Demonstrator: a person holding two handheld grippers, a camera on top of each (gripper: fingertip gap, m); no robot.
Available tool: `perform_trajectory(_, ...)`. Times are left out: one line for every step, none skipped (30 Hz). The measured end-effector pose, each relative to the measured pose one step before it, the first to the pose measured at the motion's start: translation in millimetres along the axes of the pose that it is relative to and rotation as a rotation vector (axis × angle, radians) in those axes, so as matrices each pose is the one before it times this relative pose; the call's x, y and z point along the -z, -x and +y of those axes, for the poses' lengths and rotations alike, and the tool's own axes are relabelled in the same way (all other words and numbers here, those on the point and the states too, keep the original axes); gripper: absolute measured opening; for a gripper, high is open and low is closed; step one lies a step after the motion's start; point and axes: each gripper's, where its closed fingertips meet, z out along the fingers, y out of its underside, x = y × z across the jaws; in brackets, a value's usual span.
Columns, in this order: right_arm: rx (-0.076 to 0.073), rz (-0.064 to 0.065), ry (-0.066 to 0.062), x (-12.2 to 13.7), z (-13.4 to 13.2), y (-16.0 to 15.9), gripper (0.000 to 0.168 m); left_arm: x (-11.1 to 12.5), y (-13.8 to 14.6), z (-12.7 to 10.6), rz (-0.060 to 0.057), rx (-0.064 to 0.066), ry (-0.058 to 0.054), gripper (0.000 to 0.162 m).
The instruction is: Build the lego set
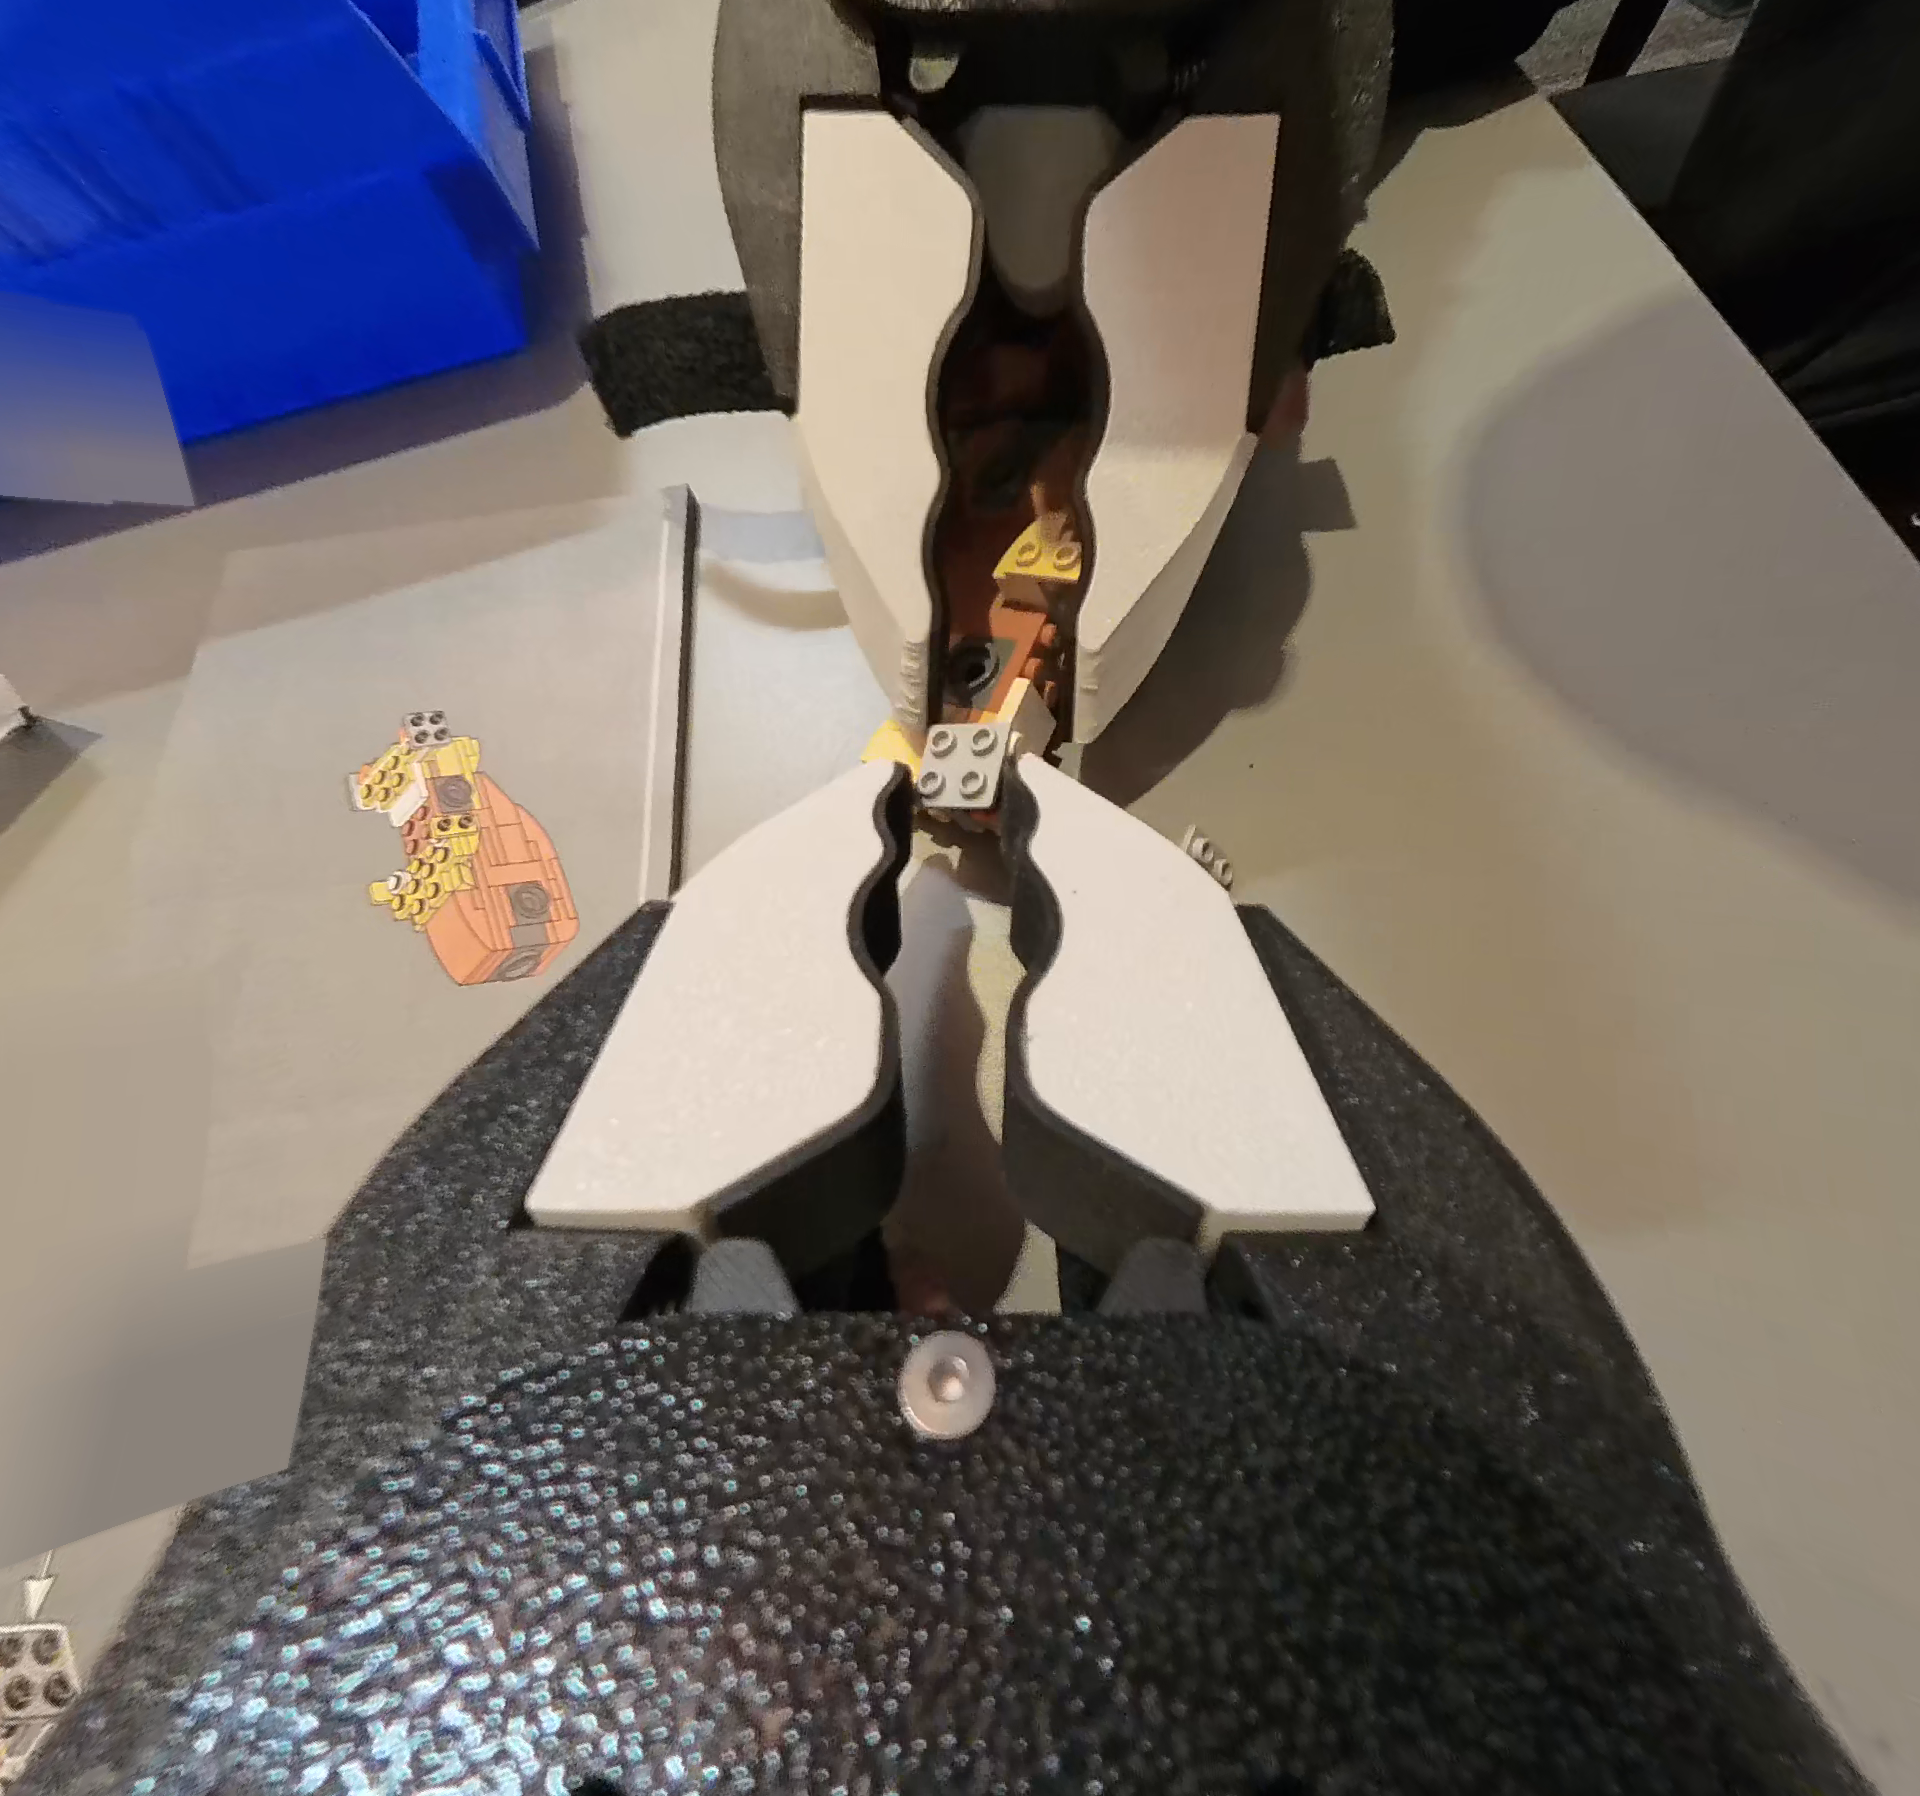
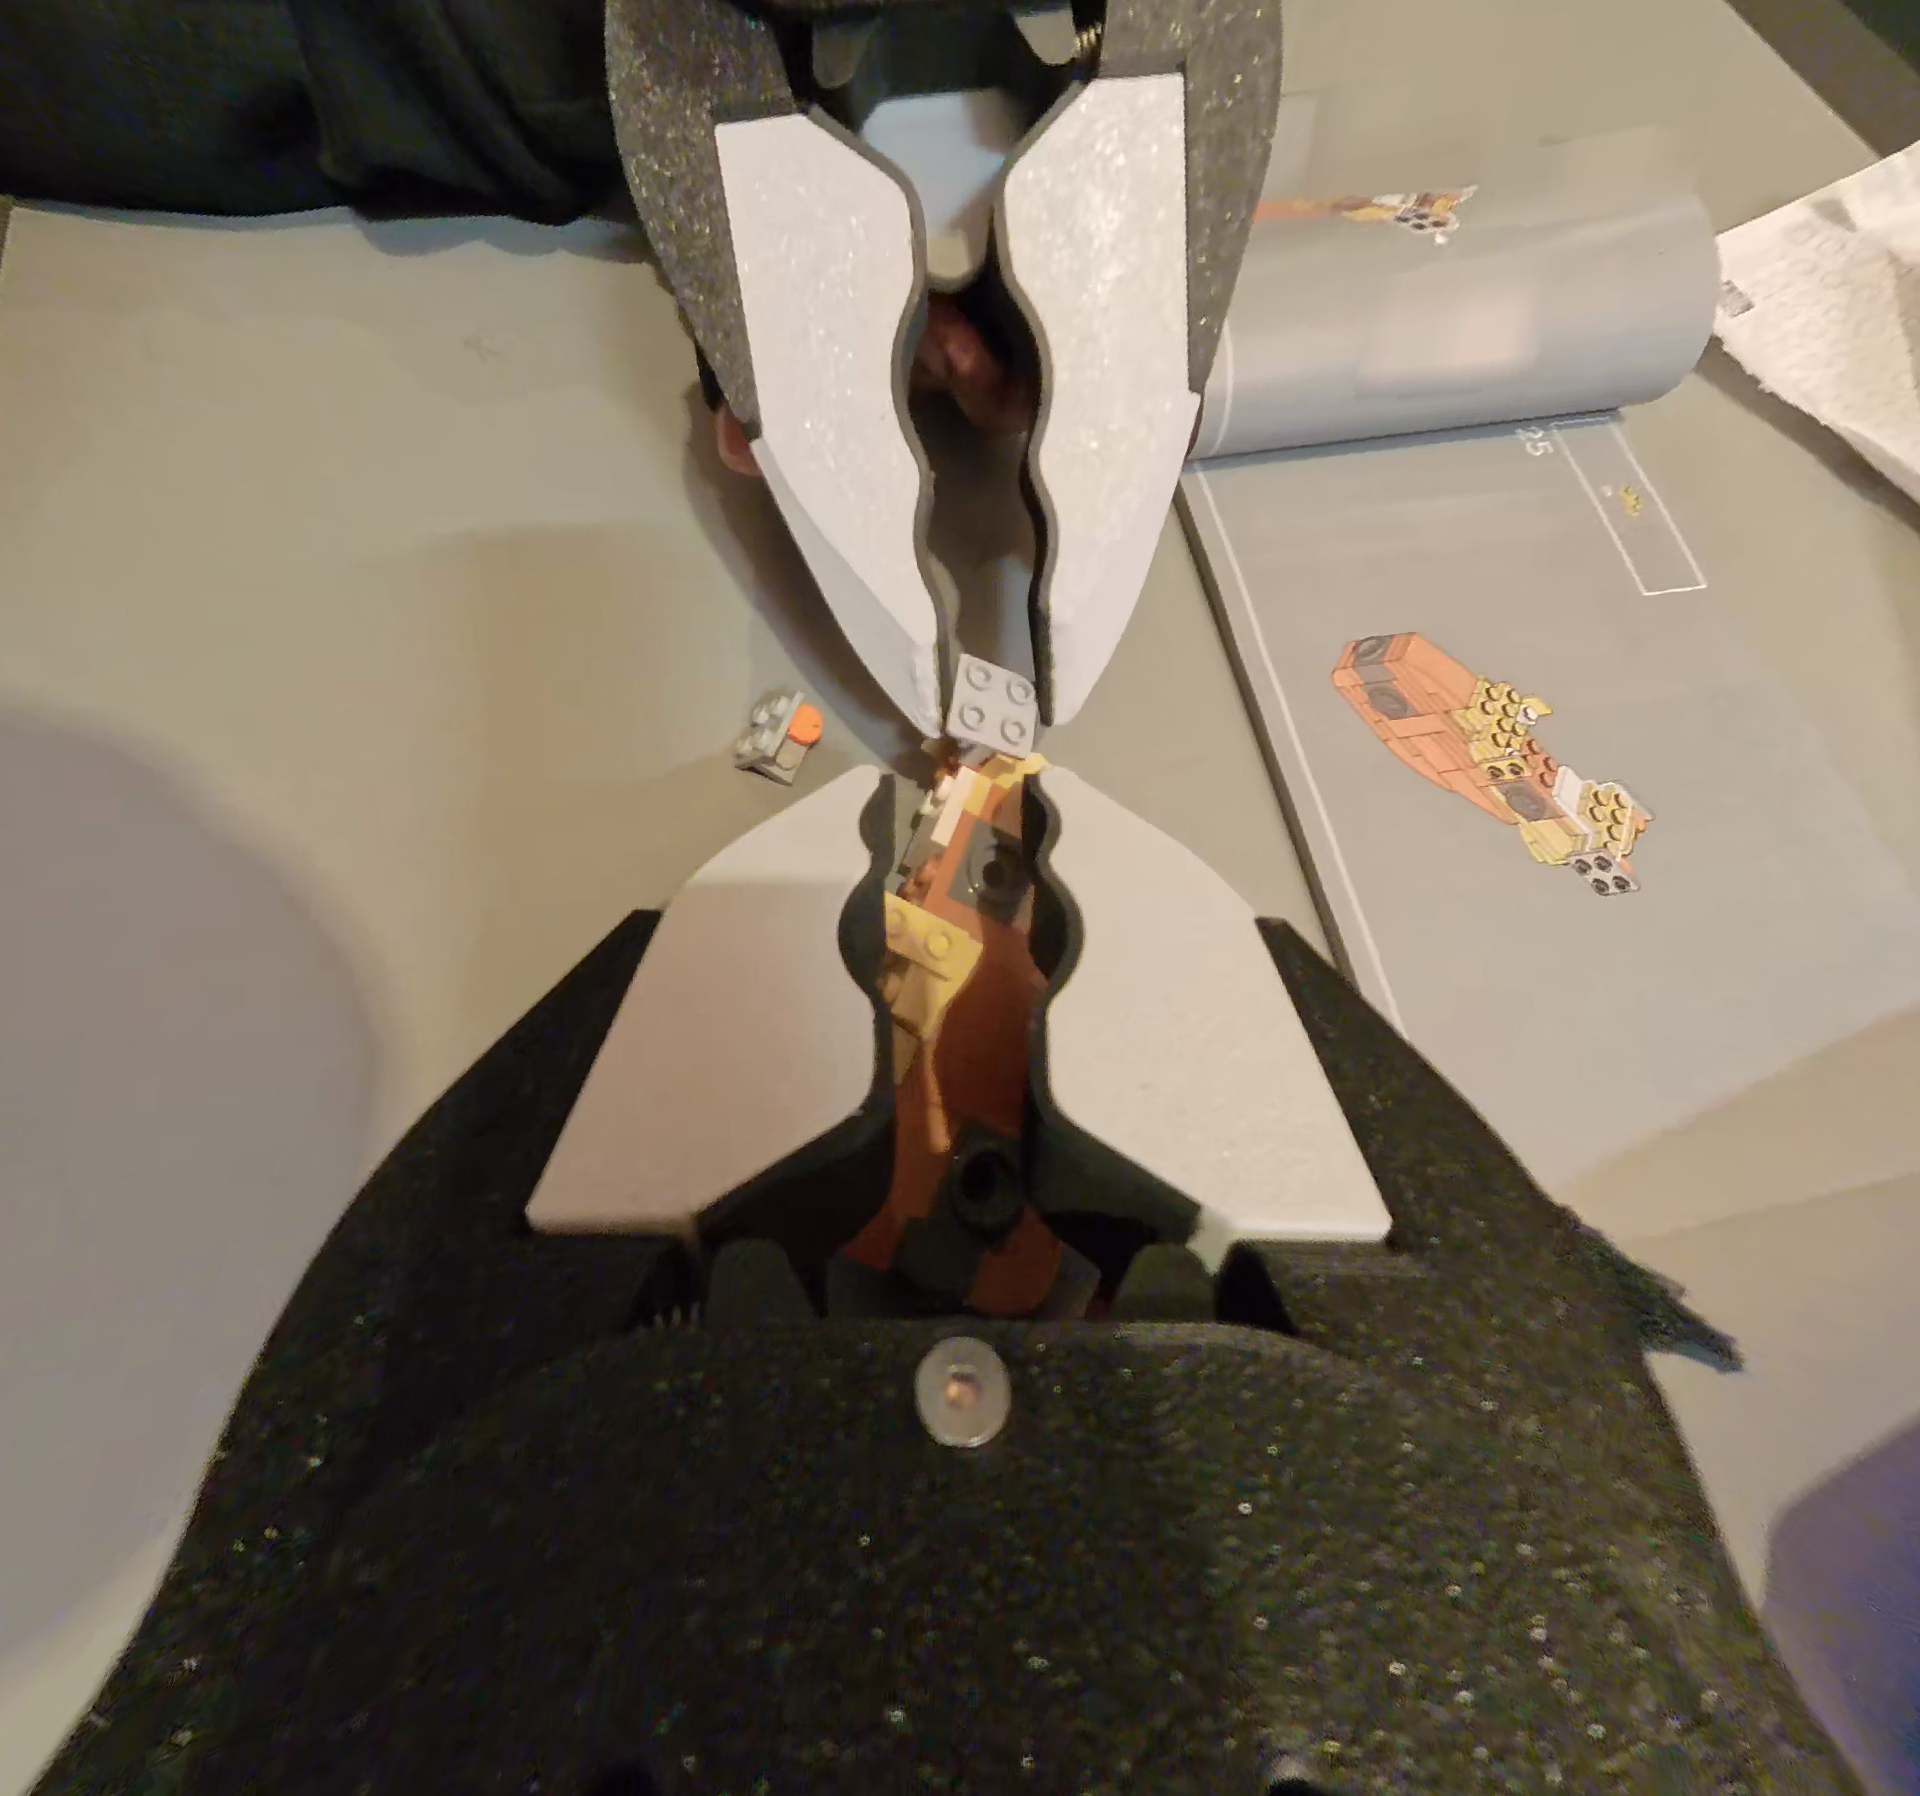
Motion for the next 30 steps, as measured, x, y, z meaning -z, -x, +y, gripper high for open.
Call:
perform_trajectory(0.0, -0.0062, -0.0006, -0.03, -0.04, 0.31, 0.023, 0.16, 0.06, 0.03, 0.0032, 0.0016, -0.0004, 0.016)
perform_trajectory(0.0009, -0.0039, -0.0006, 0.0, -0.04, 0.17, 0.023, 0.02, -0.01, 0.05, 0.0026, -0.0003, 0.0, 0.016)
perform_trajectory(0.0021, -0.0026, -0.0002, -0.01, -0.02, 0.19, 0.023, -0.07, 0.03, -0.04, 0.0013, -0.0021, 0.0, 0.016)
perform_trajectory(0.0019, -0.0023, 0.0002, -0.09, 0.08, 0.09, 0.023, -0.01, 0.07, -0.05, 0.0001, -0.0043, -0.0002, 0.016)
perform_trajectory(0.0021, -0.0028, 0.0001, -0.11, -0.07, 0.18, 0.023, 0.01, -0.05, 0.03, -0.0005, -0.0054, -0.0004, 0.016)
perform_trajectory(0.0044, -0.0041, 0.0007, 0.02, 0.18, 0.44, 0.023, 0.03, 0.16, -0.08, -0.0024, -0.0059, -0.0004, 0.015)
perform_trajectory(0.0059, -0.0046, 0.0022, -0.1, 0.32, 0.65, 0.024, 0.02, 0.69, 0.07, -0.0066, -0.006, 0.0002, 0.015)
perform_trajectory(0.0042, -0.0045, 0.003, -0.23, 0.42, 0.51, 0.025, 0.0, 0.74, 0.05, -0.0063, -0.0084, 0.0004, 0.015)
perform_trajectory(0.0023, -0.0046, 0.001, -0.12, 0.1, 0.54, 0.025, 0.1, 0.3, 0.13, -0.0031, -0.0087, 0.0007, 0.015)
perform_trajectory(0.0018, -0.0045, -0.0004, -0.01, -0.03, 0.32, 0.025, 0.1, -0.02, -0.07, -0.0011, -0.0062, 0.0011, 0.016)
perform_trajectory(0.0, -0.0062, -0.0006, 0.03, 0.0, 0.4, 0.025, -0.07, -0.2, -0.01, -0.0004, -0.0038, 0.0017, 0.016)
perform_trajectory(-0.0019, -0.0091, -0.0011, 0.16, -0.04, 0.35, 0.025, -0.03, -0.32, -0.04, 0.001, -0.0026, 0.0021, 0.016)
perform_trajectory(-0.0027, -0.0104, -0.0014, 0.24, -0.14, 0.45, 0.025, 0.04, -0.37, 0.0, 0.0015, -0.0034, 0.0021, 0.016)
perform_trajectory(-0.0042, -0.0104, -0.0016, 0.34, -0.08, 0.37, 0.025, -0.14, -0.28, -0.06, 0.0012, -0.0037, 0.0013, 0.016)
perform_trajectory(-0.0056, -0.0096, -0.0012, 0.24, -0.01, 0.2, 0.025, -0.02, -0.03, 0.01, 0.0002, -0.0023, 0.0007, 0.016)
perform_trajectory(-0.0053, -0.0081, -0.0011, 0.35, -0.06, 0.07, 0.025, -0.02, -0.09, -0.05, 0.0015, -0.0003, -0.0007, 0.016)
perform_trajectory(-0.0048, -0.007, -0.0021, 0.37, -0.14, 0.08, 0.025, 0.07, -0.09, 0.08, 0.0015, -0.0006, -0.0013, 0.015)
perform_trajectory(-0.0038, -0.0059, -0.0031, 0.28, -0.3, 0.0, 0.025, 0.02, -0.13, 0.01, 0.0014, -0.0011, -0.0015, 0.015)
perform_trajectory(-0.0029, -0.0044, -0.0028, 0.22, -0.45, 0.05, 0.025, 0.04, -0.05, 0.03, 0.0014, -0.001, -0.0017, 0.015)
perform_trajectory(-0.0023, -0.0023, -0.0011, 0.01, -0.22, -0.34, 0.025, -0.03, -0.06, -0.02, 0.0019, 0.0001, -0.002, 0.015)
perform_trajectory(-0.0009, -0.0012, 0.0011, -0.21, 0.05, -0.53, 0.025, -0.04, -0.03, 0.01, 0.0029, 0.001, -0.002, 0.015)
perform_trajectory(0.0024, -0.0021, 0.003, -0.45, 0.16, -0.33, 0.026, 0.0, 0.04, 0.07, 0.0025, 0.0007, -0.0016, 0.015)
perform_trajectory(0.0061, -0.0033, 0.0048, -0.73, 0.36, -0.03, 0.026, 0.03, 0.04, -0.11, 0.0022, 0.0, -0.0007, 0.015)
perform_trajectory(0.0085, -0.0042, 0.002, -0.71, -0.23, -0.01, 0.026, 0.01, 0.0, 0.0, 0.002, -0.0024, -0.0003, 0.015)
perform_trajectory(0.0072, -0.0052, 0.0005, -0.4, -0.25, -0.01, 0.026, 0.05, 0.15, 0.01, 0.001, -0.0046, -0.0003, 0.015)
perform_trajectory(0.0038, -0.0074, 0.0002, -0.16, -0.1, 0.24, 0.027, 0.22, 0.13, 0.13, 0.0005, -0.0048, 0.0, 0.015)
perform_trajectory(0.0019, -0.0098, -0.0012, 0.09, -0.16, 0.51, 0.027, 0.13, -0.1, 0.07, 0.0017, -0.0043, 0.0002, 0.015)
perform_trajectory(0.0005, -0.0102, -0.0016, 0.09, -0.08, 0.4, 0.027, 0.02, -0.07, 0.0, 0.0007, -0.0045, 0.0006, 0.015)
perform_trajectory(0.0006, -0.0103, -0.0016, 0.14, -0.05, 0.28, 0.027, 0.11, -0.05, 0.03, 0.0003, -0.0063, 0.0021, 0.015)
perform_trajectory(0.0, -0.0099, -0.0014, 0.08, -0.21, 0.35, 0.027, 0.36, 0.02, 0.24, -0.0003, -0.009, 0.0047, 0.016)
